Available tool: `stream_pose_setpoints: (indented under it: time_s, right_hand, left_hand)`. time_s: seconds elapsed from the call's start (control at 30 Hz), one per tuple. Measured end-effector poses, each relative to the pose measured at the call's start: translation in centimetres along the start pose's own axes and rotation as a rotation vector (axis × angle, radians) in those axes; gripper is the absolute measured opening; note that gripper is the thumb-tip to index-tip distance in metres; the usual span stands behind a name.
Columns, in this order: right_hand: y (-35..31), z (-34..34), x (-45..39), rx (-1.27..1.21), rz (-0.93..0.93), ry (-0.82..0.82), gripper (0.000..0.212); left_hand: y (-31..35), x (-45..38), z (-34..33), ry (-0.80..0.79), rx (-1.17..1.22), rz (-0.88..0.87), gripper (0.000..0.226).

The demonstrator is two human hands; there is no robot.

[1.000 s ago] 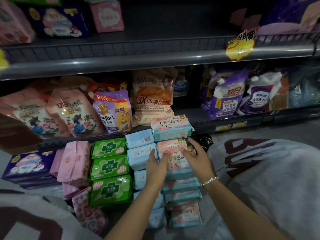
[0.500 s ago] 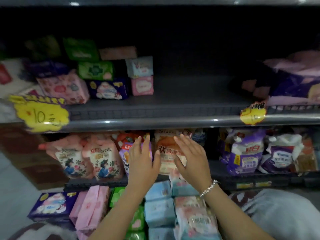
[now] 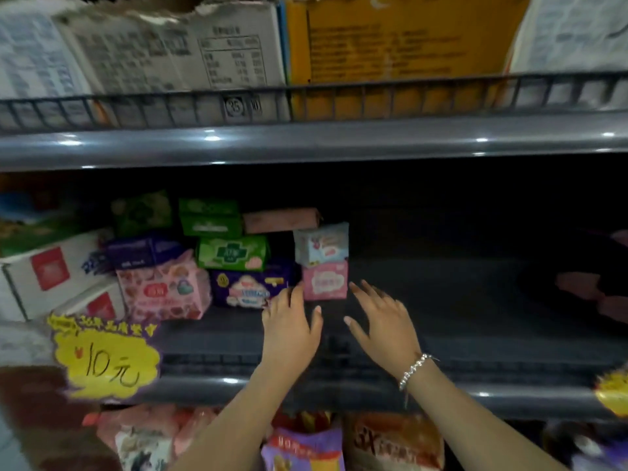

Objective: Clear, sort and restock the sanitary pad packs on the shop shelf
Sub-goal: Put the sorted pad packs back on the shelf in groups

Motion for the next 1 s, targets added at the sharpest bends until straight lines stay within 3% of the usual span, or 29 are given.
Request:
stream_pose_setpoints:
  time_s: [0.13, 0.23, 0.43, 0.67, 0.87, 1.0]
  right_hand:
    - [3.3, -3.2, -4.5, -0.089, -0.025, -0.053, 0.070]
    - [5.5, -5.5, -7.1, -0.223, -0.080, -0.092, 0.080]
    - [8.0, -8.7, -11.8, -0.617, -0.192, -0.012, 0.090]
    - [8.7, -8.9, -13.1, -0.842, -0.336, 0.025, 0.058]
    - [8.9, -5.7, -9.4, -0.765, -0.380, 0.118, 0.055]
    - [8.8, -3.0, -5.8, -0.754, -0.457, 0.128, 0.049]
  left_hand:
    - [-0.1, -5.7, -3.0, -0.058, 0.105, 0.041, 0.066]
    - [0.3, -8.4, -4.4, -0.124, 0.322, 0.120, 0.069]
    - [1.2, -13.5, -6.8, -0.109, 0.530, 0.187, 0.063]
    - [1.8, -15.5, -8.5, -0.193, 0.406, 0.293, 0.062]
    - [3.6, -12.3, -7.8, -0.227, 0.485, 0.284, 0.046]
    - [5.3, -9.2, -7.1, -0.280, 0.491, 0.328, 0.048]
Point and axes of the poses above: each hand's wrist, its own x-axis away from the middle knuckle, its own z-axis out of the back of the hand, y = z × x, the point moved 7 cm from there along -x, towards the middle knuckle, and after that the axes turned 13 degrees about z, right-handed, at the moved point
